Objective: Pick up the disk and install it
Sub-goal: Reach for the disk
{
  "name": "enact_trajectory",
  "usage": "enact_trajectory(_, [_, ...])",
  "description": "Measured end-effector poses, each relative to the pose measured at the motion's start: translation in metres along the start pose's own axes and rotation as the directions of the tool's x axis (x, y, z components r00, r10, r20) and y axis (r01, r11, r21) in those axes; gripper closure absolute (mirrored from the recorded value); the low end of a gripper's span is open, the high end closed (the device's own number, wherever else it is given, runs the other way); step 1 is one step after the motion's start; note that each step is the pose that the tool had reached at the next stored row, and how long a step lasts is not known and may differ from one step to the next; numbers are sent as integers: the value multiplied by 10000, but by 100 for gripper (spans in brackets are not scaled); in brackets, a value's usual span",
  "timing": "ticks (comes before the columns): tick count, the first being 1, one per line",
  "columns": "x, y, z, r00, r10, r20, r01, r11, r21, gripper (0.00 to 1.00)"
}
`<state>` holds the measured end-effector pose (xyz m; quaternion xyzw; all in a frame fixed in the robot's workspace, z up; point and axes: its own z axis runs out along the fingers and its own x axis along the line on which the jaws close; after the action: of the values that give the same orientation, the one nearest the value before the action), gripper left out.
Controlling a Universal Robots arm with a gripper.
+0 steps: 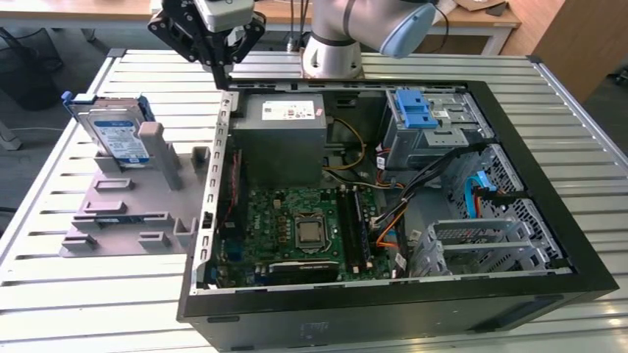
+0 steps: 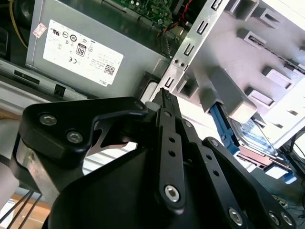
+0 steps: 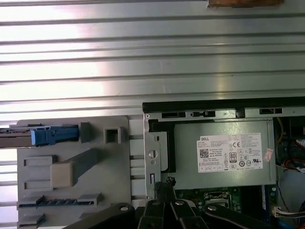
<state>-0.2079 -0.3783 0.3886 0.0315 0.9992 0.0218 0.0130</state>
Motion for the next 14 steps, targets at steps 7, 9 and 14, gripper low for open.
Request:
enact_trajectory(7, [61, 118, 14, 10000, 0, 0, 0, 10000, 0, 89])
enact_trajectory(9, [89, 137, 16, 10000, 1, 0, -1, 10000, 1, 89])
enact_trajectory(14, [184, 152, 17, 10000, 1, -1, -1, 10000, 1, 89])
